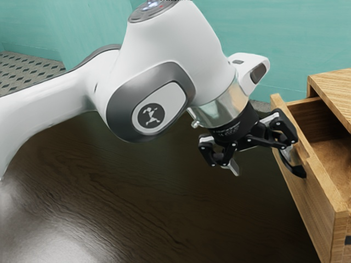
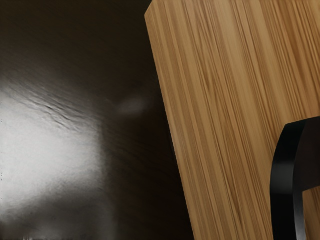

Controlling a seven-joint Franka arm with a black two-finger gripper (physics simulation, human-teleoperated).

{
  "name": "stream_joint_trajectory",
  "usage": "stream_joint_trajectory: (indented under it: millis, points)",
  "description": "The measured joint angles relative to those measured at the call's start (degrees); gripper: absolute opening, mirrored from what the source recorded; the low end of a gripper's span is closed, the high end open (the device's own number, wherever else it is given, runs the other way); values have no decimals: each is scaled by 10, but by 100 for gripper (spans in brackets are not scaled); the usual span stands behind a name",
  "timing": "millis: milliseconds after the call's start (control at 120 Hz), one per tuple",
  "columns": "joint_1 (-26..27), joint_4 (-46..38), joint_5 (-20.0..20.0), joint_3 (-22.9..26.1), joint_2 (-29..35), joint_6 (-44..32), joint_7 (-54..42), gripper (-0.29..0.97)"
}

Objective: Pull the drawer handle with one arm to open the drawer

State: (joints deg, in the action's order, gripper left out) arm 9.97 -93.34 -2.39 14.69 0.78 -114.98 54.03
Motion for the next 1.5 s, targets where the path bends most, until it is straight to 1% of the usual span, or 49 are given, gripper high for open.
stream_joint_trajectory:
  millis: [292, 508, 667, 933, 1217, 1267, 1325, 1375, 1425, 1500]
  points:
    - [7, -50, 1, -6, 55, 0, 0, 68]
    - [7, -63, 1, -8, 73, -1, -1, 68]
    - [17, -73, 4, -23, 83, -2, -1, 68]
    - [18, -111, 6, -36, 113, -7, 0, 68]
    - [20, -158, 6, -49, 158, -11, 0, 68]
    - [36, -168, 6, -68, 166, -13, 1, 68]
    - [79, -179, 9, -116, 176, -16, 1, 68]
    - [102, -187, 13, -144, 188, -18, 1, 68]
    - [111, -191, 17, -156, 196, -20, 1, 68]
    - [120, -194, 22, -162, 215, -21, 1, 68]
